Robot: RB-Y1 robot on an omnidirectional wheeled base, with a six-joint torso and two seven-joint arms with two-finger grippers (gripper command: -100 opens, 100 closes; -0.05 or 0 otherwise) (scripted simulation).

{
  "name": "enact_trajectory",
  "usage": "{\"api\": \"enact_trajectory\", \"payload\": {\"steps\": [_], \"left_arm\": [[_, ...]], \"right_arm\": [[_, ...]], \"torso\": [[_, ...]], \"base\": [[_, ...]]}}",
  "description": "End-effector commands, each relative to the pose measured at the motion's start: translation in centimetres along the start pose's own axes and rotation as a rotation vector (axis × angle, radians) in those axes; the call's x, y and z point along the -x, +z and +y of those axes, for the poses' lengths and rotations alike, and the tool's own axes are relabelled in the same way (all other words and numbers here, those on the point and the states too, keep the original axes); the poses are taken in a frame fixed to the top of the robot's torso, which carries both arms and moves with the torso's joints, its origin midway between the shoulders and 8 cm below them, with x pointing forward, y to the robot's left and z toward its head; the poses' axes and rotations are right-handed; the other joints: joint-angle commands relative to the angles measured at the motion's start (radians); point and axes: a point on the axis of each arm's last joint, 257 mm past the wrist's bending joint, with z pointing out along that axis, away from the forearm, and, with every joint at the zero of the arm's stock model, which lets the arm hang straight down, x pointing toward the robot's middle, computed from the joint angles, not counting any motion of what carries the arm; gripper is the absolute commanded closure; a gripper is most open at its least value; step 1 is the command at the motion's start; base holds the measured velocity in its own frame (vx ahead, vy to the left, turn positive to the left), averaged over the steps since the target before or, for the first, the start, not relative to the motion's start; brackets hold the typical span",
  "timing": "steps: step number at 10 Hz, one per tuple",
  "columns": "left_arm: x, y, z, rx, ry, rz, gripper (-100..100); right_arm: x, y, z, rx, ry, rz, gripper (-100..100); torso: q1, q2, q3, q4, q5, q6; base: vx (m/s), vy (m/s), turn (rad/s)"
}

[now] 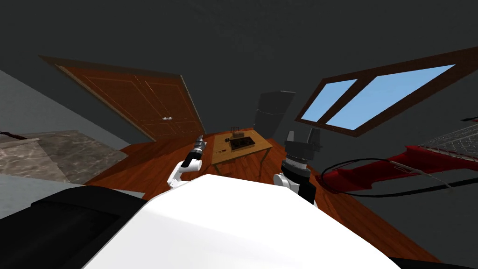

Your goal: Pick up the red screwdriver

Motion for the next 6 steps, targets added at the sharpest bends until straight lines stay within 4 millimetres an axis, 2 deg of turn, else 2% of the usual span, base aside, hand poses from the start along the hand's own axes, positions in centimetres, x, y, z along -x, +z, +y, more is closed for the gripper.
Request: {"api": "enact_trajectory", "payload": {"steps": [1, 2, 3, 4, 5, 6], "left_arm": [[2.4, 0.4, 1.6, 0.053, -0.013, -0.051, -100], [2.5, 0.4, 2.1, 0.074, -0.013, -0.056, -100], [4.6, 0.7, 3.2, 0.105, -0.027, -0.099, -100], [4.8, 0.6, 3.8, 0.128, -0.028, -0.105, -100], [4.8, 0.6, 4.0, 0.137, -0.028, -0.107, -100], [7.0, 0.7, 5.4, 0.180, -0.045, -0.154, -100]], "right_arm": [[0.0, 0.0, 0.0, 0.000, 0.000, 0.000, 0], [0.0, 0.0, 0.0, 0.000, 0.000, 0.000, 0], [0.0, 0.0, 0.0, 0.000, 0.000, 0.000, 0], [0.0, 0.0, 0.0, 0.000, 0.000, 0.000, 0], [0.0, 0.0, 0.0, 0.000, 0.000, 0.000, 0], [0.0, 0.0, 0.0, 0.000, 0.000, 0.000, 0]], "torso": [[0.000, 0.000, 0.000, 0.000, 0.000, 0.000], [0.000, 0.000, 0.000, 0.000, 0.000, 0.001], [0.000, 0.000, 0.000, 0.000, 0.000, 0.000], [0.000, -0.001, 0.000, 0.000, 0.000, 0.001], [0.001, 0.000, 0.000, 0.000, 0.000, 0.000], [0.001, 0.000, 0.000, 0.000, 0.000, 0.000]], "base": [[0.009, -0.029, -0.236], [0.009, -0.018, -0.213], [0.016, -0.020, -0.326], [0.012, -0.012, -0.157], [0.004, -0.005, 0.031], [0.009, -0.018, -0.294]]}}
